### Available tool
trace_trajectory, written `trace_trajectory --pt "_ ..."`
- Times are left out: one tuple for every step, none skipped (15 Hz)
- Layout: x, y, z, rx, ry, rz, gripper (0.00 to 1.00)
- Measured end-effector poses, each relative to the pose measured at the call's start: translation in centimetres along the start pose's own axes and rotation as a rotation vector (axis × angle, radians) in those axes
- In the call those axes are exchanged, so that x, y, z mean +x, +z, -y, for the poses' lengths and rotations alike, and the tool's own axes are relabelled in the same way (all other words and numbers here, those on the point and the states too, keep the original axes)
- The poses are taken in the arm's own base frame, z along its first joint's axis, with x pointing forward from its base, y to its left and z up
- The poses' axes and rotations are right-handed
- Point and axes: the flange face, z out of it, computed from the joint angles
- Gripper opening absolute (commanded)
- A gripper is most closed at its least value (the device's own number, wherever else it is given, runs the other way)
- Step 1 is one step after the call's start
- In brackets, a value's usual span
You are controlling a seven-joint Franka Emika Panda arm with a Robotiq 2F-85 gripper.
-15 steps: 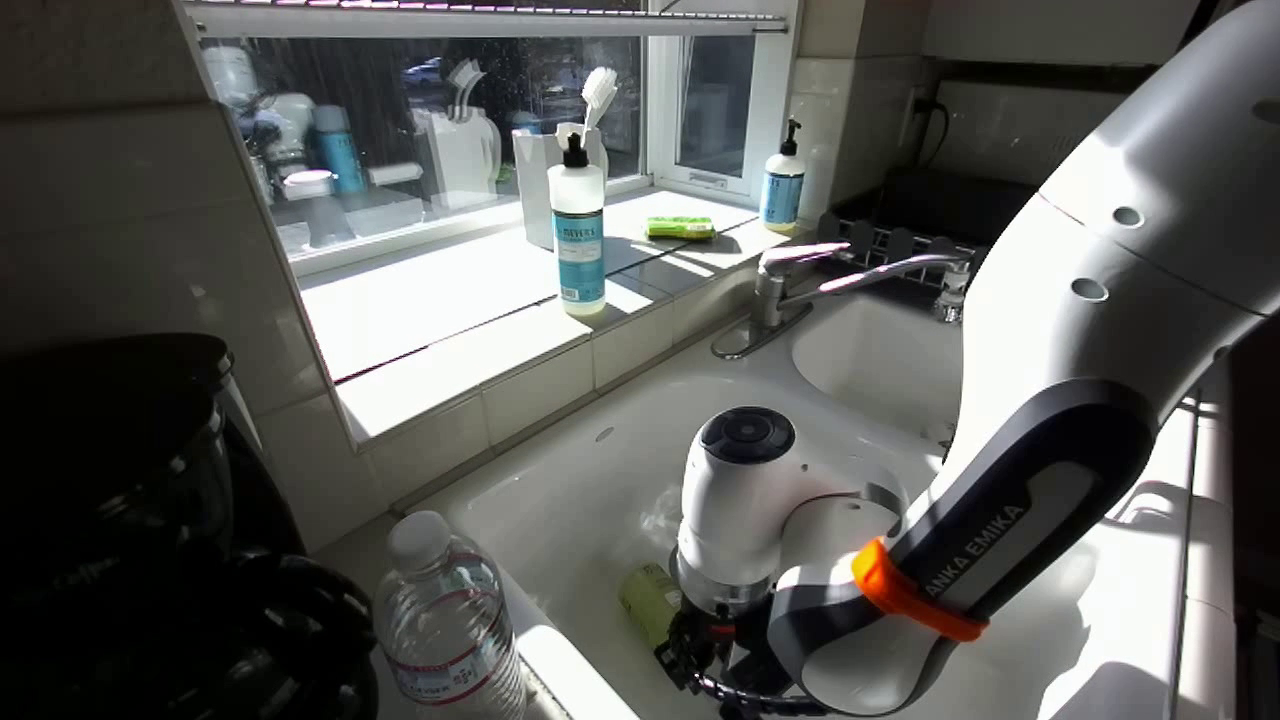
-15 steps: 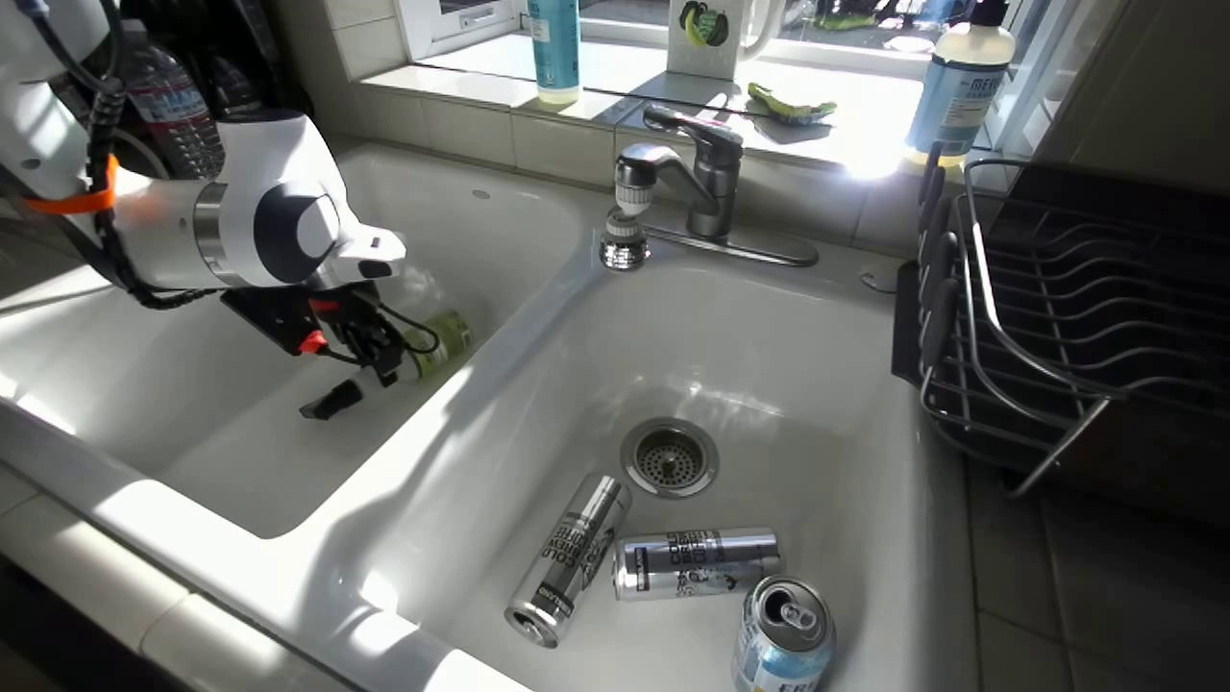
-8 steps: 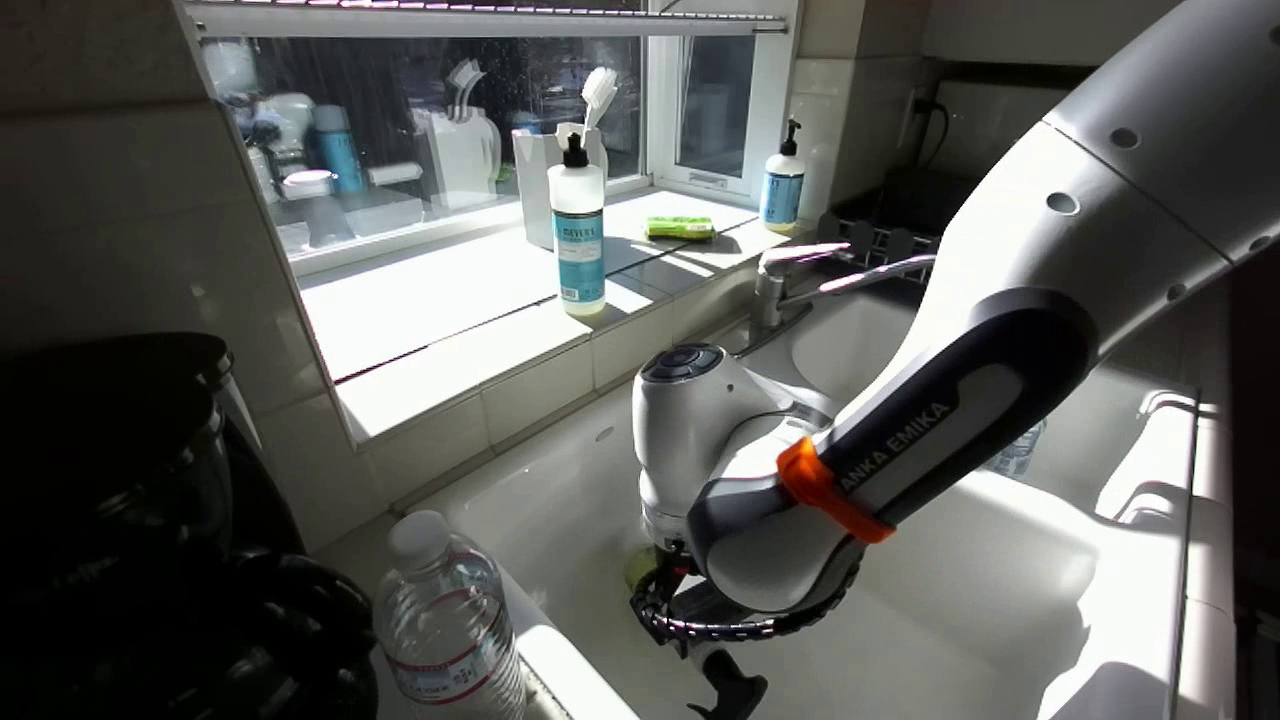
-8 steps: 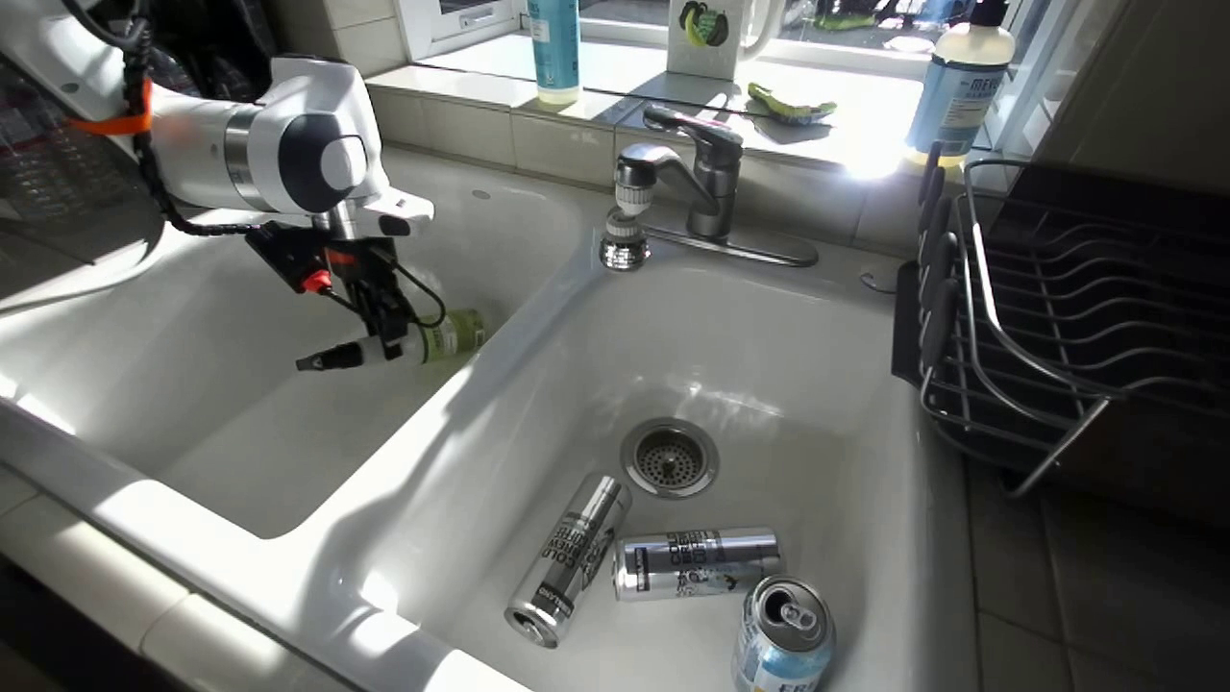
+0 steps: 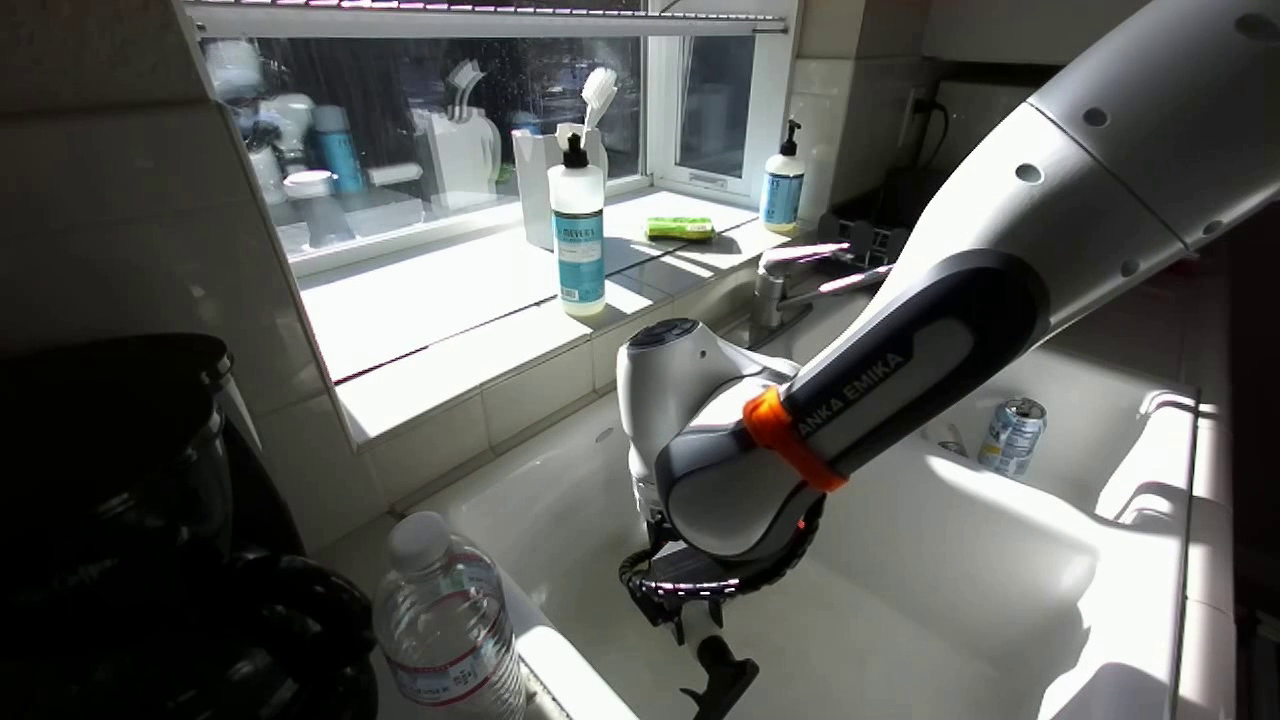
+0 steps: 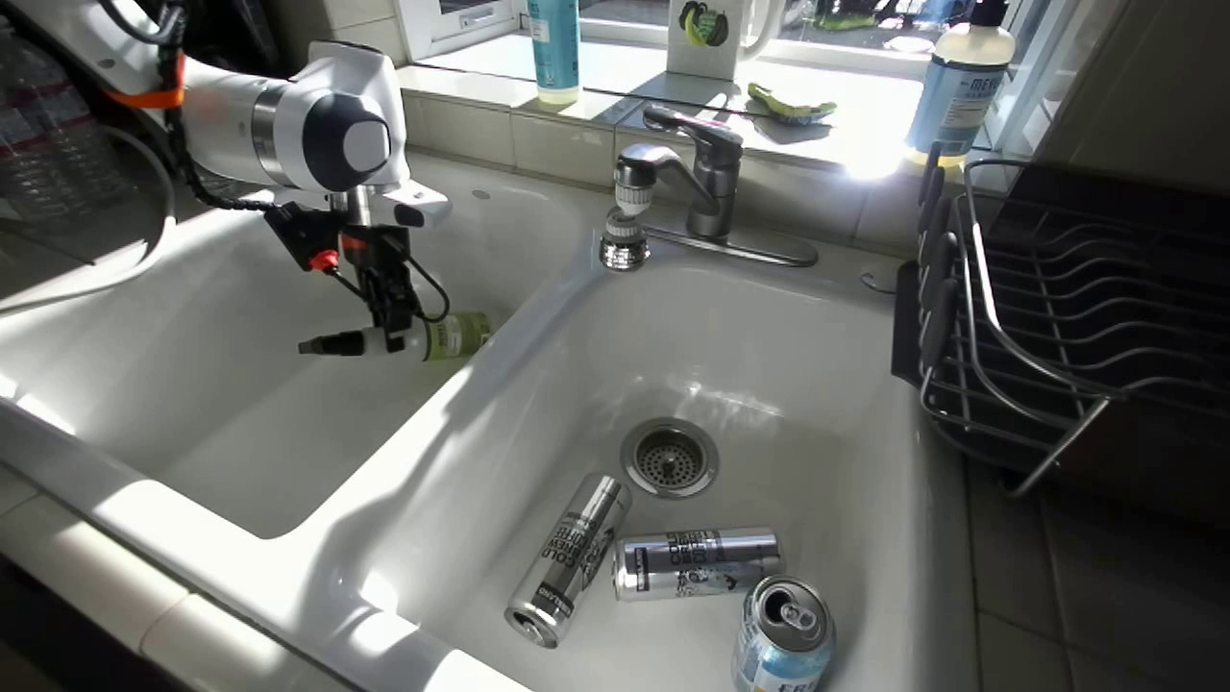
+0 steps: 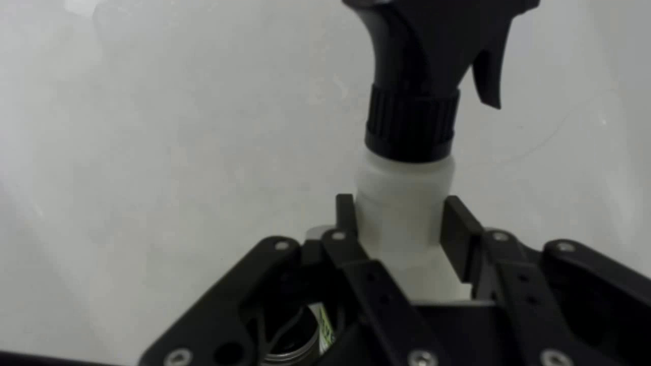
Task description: Remove the bottle from the sink and put it on the window sill
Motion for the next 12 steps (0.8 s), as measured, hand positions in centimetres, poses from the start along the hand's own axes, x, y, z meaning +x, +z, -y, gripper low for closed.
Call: trace_trajectory --pt "0.0 0.1 0.1 0.0 0.001 0.001 0.19" --pt "0.0 0.1 0.1 0.0 0.001 0.001 0.19" --pt "0.0 0.1 0.1 -0.001 0.0 0.001 0.19" --pt "0.0 0.1 0.1 0.0 0.001 0.0 0.19" --pt "0.2 0.0 0.0 0.001 0.011 -0.001 0.19" --pt "0.6 -0.2 0.0 -0.002 0.025 0.005 0.19" --pt "1.1 -0.4 0.0 -0.009 0.045 0.018 0.19" --pt "1.7 -0.7 -0.1 -0.015 0.067 0.033 0.19" --pt "2.4 -1.1 -0.1 -0.018 0.09 0.05 0.19" --pt "3.2 -1.6 -0.2 -0.022 0.114 0.073 0.19" --pt "3.9 -2.2 -0.2 -0.028 0.138 0.1 0.19" --pt "4.6 -2.8 -0.2 -0.032 0.161 0.126 0.19"
